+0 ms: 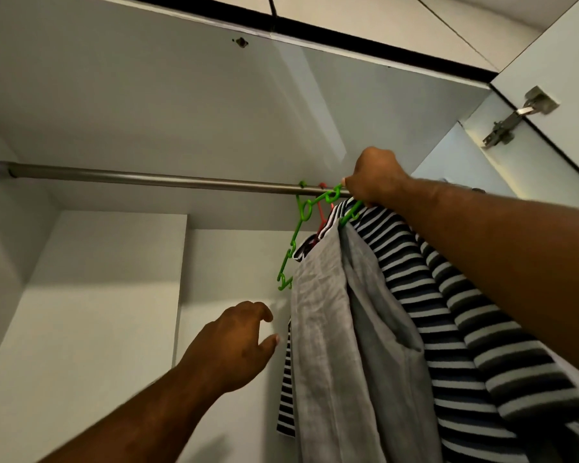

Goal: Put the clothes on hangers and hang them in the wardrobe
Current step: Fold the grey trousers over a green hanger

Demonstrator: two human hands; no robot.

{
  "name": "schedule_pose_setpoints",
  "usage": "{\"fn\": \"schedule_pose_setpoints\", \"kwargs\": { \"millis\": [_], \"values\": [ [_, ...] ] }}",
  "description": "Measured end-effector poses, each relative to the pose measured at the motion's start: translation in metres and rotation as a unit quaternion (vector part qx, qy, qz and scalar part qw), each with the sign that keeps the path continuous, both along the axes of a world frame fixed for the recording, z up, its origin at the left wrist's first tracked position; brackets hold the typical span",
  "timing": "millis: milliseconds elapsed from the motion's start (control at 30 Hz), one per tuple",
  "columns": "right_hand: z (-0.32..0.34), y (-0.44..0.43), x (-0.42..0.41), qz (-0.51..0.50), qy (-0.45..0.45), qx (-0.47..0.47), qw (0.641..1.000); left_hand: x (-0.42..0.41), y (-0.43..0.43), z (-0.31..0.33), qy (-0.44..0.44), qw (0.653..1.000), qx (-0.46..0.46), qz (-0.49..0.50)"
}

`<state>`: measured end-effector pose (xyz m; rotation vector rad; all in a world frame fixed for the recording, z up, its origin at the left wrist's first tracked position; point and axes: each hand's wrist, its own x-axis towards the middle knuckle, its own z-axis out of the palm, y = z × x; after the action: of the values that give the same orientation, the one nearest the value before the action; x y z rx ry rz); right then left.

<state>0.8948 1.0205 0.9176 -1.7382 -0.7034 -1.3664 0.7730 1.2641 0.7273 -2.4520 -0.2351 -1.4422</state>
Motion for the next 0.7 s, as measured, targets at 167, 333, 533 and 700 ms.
{"fn": "schedule_pose_setpoints", "kwargs": {
  "millis": [167,333,533,700],
  "values": [
    [-0.008,-0.003,-0.013,-0.012,0.023,-0.019,1.000,-0.007,-0.004,-0.003,-0.003,1.000,-0.003,-0.008],
    [-0.025,-0.006,-0.029,-0.020,0.000,-0.009,1.000,-0.017,-0.006,-0.014,-0.010,0.999,-0.018,-0.031],
    [-0.098,-0.016,-0.045,-0.053,-0.184,-0.005,0.981,-0.022,-0.015,-0.048,-0.006,0.997,-0.028,-0.067],
    [-0.190,-0.047,-0.048,-0.050,-0.280,-0.104,0.953,-0.018,-0.034,-0.091,-0.015,0.989,-0.025,-0.142]
  ]
}}
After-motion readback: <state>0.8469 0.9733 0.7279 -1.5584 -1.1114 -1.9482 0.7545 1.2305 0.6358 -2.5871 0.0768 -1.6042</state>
